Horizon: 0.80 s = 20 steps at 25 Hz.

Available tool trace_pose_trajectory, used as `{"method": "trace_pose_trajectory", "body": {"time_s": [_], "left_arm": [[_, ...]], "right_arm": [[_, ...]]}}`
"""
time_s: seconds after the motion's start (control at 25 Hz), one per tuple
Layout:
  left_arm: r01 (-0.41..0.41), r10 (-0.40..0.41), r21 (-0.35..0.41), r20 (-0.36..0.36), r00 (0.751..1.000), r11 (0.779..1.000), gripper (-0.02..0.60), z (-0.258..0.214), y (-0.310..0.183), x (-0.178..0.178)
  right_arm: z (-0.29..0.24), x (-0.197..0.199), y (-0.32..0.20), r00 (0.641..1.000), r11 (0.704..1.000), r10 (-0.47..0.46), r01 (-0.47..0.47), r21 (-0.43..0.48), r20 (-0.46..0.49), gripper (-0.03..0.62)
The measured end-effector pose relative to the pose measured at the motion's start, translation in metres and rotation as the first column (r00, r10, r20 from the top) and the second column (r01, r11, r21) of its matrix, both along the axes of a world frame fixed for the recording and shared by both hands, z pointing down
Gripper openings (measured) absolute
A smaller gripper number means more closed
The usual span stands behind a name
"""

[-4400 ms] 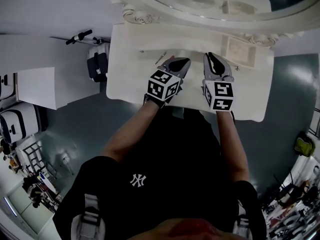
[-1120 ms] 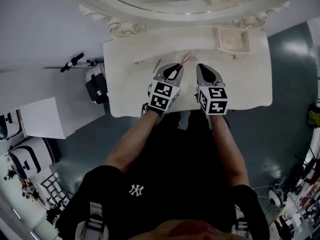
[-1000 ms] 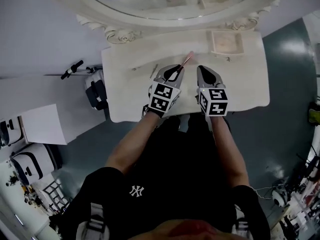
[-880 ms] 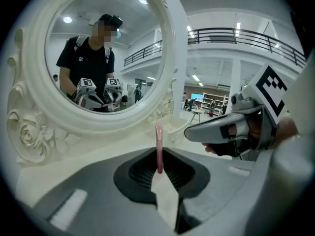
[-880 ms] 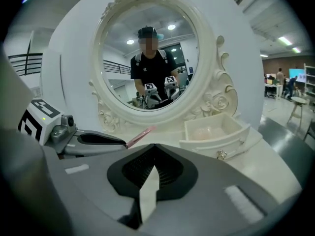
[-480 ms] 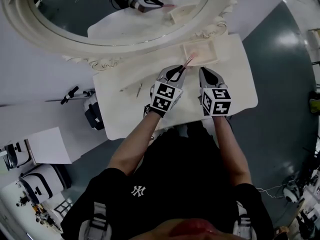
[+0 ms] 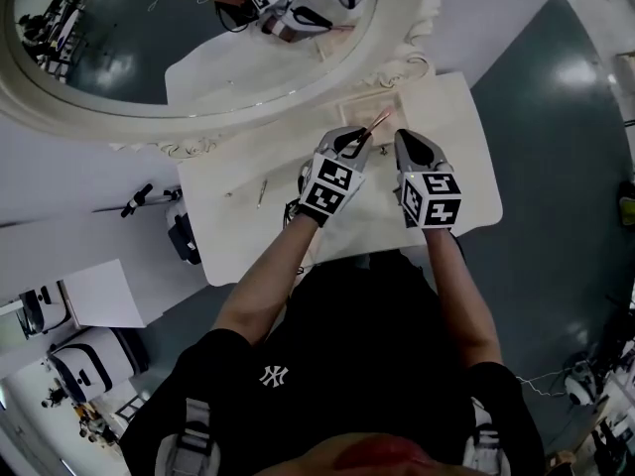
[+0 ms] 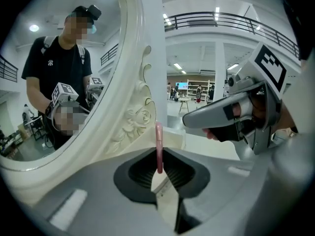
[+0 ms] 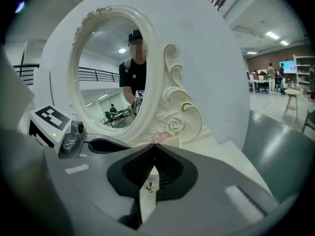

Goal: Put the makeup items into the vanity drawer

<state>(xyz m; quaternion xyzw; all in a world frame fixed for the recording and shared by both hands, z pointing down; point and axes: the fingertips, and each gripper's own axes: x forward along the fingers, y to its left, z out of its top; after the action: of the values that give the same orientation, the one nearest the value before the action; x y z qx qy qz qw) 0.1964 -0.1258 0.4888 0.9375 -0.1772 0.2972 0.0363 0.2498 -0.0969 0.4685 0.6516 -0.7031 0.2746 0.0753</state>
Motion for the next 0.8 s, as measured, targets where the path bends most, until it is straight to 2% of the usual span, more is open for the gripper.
{"method": "trace_pose_trajectory", "body": {"time_s": [0.4, 0.48, 0.8], "left_arm": [[-0.063, 0.064, -0.019, 0.051, 0.997, 0.998, 0.049, 0.016, -0.002, 0.026], [-0.061, 0.062, -0.019, 0.05, 0.997, 0.998, 0.064, 0.015, -0.004, 0.027], [-0.015, 0.016, -0.013, 0.035, 0.999, 1.0, 0.063, 0.009, -0.01, 0.02]], "right_arm": [[-0.004, 0.017, -0.013, 0.999, 1.0, -0.011, 0.01, 0.019, 0.036, 0.025], [-0.007, 0.019, -0.016, 0.999, 1.0, -0.01, 0.009, 0.025, 0.04, 0.025], [-0.013, 0.014, -0.024, 0.999, 0.999, -0.032, 0.031, 0.04, 0.039, 0.025]]}}
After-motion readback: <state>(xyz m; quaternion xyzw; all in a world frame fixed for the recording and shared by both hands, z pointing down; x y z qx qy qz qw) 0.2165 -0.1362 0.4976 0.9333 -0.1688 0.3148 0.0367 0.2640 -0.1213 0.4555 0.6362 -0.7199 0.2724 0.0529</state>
